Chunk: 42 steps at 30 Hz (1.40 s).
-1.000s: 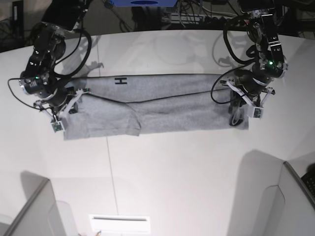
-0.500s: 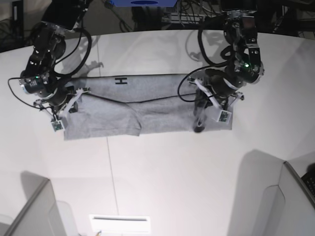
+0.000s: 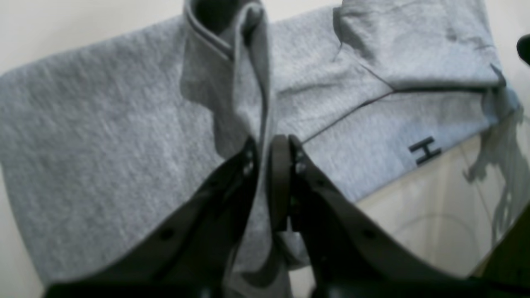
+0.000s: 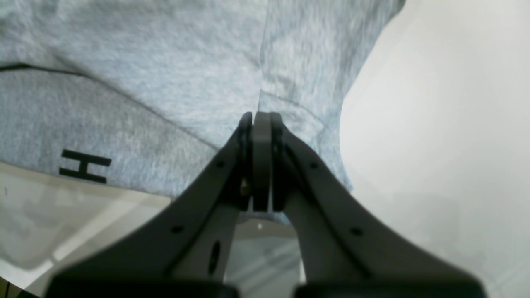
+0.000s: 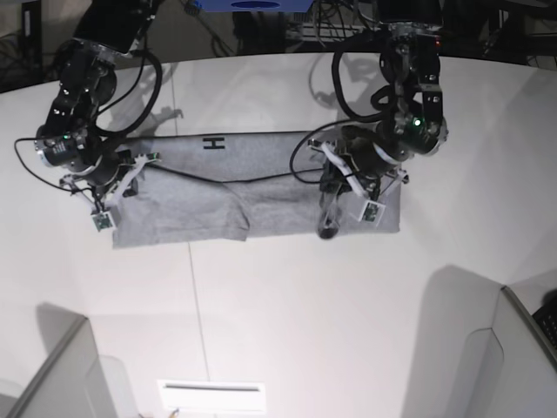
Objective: Fold the T-shirt properly
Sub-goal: 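Fold the strip's end with the left gripper toward the right gripper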
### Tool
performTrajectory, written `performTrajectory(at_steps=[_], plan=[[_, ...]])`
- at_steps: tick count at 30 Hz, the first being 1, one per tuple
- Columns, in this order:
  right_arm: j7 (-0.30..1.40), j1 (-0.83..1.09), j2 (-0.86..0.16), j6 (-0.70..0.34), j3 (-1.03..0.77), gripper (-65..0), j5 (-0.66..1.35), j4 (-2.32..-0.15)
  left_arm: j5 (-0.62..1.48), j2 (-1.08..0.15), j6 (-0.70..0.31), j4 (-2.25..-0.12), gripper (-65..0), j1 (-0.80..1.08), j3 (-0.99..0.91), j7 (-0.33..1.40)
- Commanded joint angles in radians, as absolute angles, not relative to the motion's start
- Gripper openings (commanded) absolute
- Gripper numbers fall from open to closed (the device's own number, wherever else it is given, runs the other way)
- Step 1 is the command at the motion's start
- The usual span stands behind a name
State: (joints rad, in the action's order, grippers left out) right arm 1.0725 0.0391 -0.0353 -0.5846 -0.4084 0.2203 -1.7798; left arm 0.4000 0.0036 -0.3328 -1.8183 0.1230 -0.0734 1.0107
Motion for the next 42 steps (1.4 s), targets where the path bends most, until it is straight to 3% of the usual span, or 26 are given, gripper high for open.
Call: performTrajectory(at_steps=[1,18,42], plan=[[1.058,0.022,-0.044,-0.584,-0.412,-65.0,0.229,-1.801,0.418,0.007,-0.321,-1.814,-65.0,0.099,-0.054,0.990],[1.058,0.027,-0.044,-0.585,-0.414,-65.0,0.229,-1.804,0.420,0.070,-0.295,-1.699,-65.0,0.035,0.004,0.987],[1.058,0.025,-0.044,-0.585,-0.414,-65.0,0.229,-1.801,0.418,0.070,-0.294,-1.699,-65.0,0.024,0.044,0.987]])
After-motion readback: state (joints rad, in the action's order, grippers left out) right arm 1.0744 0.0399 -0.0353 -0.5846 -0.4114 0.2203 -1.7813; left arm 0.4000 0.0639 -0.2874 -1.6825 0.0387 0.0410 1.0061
